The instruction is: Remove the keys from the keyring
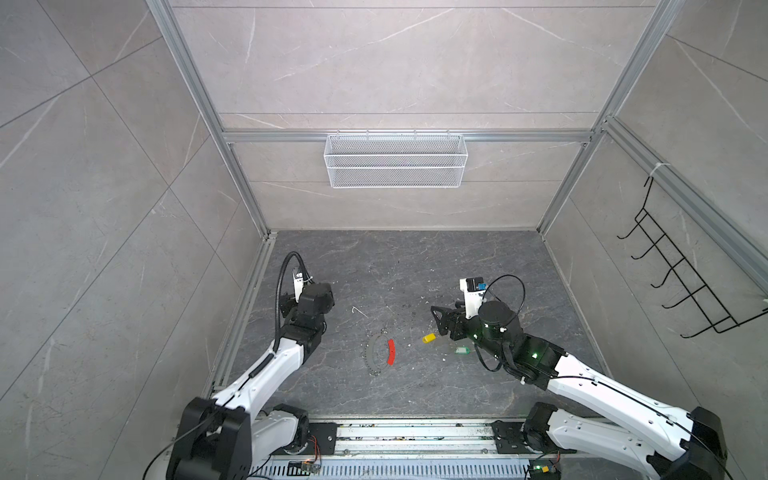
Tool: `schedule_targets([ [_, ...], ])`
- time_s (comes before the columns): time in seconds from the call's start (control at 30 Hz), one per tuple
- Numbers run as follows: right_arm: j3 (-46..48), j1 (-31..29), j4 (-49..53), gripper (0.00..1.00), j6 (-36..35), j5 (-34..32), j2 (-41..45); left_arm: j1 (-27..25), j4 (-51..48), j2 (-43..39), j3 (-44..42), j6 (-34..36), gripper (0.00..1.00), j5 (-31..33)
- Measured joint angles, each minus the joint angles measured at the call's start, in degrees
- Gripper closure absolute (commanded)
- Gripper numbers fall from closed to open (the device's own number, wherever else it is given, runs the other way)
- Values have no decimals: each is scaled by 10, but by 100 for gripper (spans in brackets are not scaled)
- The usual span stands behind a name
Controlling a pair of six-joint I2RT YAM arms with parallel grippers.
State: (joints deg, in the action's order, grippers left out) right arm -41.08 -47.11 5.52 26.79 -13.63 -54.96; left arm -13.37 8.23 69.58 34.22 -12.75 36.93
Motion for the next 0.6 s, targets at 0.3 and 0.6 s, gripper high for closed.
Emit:
schedule_targets([
  [0.3, 4, 0, 4, 1, -7, -30, 49, 57, 104, 141, -35, 64, 0, -38],
  [0.6, 21, 0, 9, 1, -6, -68, 89, 94, 248, 151, -90, 115, 0, -135],
])
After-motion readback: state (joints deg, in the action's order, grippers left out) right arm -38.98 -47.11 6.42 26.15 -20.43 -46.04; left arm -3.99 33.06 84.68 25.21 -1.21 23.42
